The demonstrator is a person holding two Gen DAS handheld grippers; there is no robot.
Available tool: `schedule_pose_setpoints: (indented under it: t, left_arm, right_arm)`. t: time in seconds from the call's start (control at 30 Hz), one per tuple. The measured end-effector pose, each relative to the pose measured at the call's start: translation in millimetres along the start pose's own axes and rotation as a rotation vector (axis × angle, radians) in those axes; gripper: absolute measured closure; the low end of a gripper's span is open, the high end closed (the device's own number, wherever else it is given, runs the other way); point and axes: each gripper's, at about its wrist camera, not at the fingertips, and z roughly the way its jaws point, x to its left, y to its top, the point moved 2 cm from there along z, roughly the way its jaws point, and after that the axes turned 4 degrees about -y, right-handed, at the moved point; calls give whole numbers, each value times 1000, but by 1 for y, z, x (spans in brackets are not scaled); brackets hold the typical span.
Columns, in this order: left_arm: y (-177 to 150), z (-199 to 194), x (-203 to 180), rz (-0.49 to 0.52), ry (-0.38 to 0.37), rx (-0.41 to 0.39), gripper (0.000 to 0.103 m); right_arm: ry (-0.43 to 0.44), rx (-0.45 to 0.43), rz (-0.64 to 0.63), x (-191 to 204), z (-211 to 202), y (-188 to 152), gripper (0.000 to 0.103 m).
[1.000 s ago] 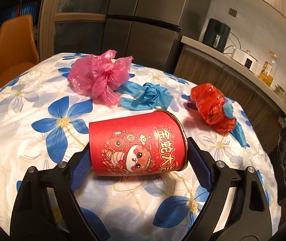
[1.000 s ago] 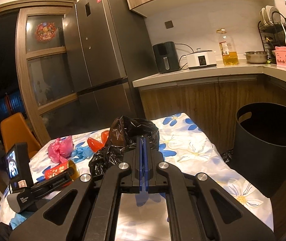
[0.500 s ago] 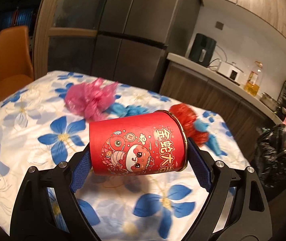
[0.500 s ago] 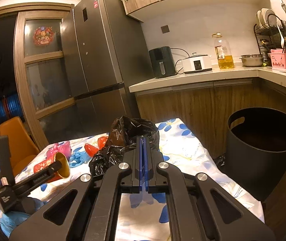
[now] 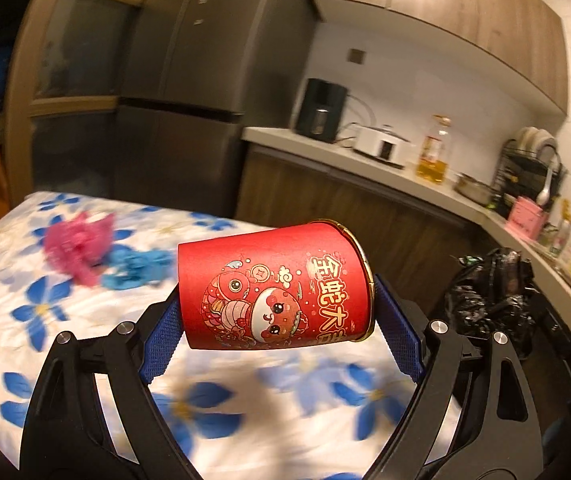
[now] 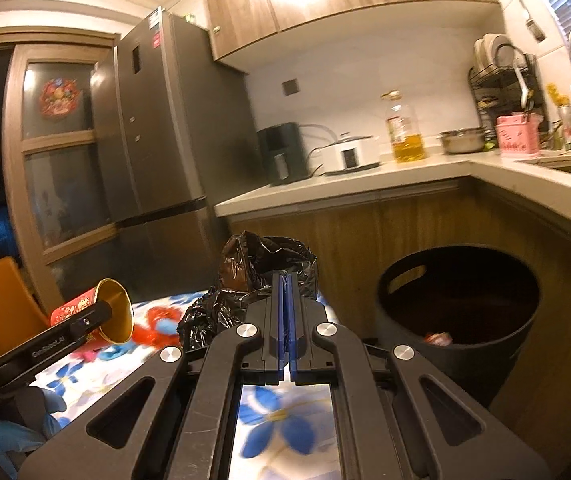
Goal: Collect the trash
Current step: 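Carry the red printed cup and black bag over the black bin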
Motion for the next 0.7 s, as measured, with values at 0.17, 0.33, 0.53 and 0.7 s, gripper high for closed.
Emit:
schedule_pose_setpoints:
  t: [0.17, 0.33, 0.53, 0.7]
  left_arm:
    - [4, 12, -53, 54, -94, -20, 18]
    - [6, 25, -102, 98, -181, -25, 18]
    - [2, 41, -162, 154, -290, -30, 17]
    - [-6, 56, -196, 180, -342, -17, 17]
  right_arm:
    - [-73, -45, 14, -35, -6, 15, 100]
    - [-148, -87, 27, -71, -11, 31, 100]
    - [-231, -112, 50, -112, -16, 40, 100]
    - [-276, -108, 63, -134, -14, 42, 100]
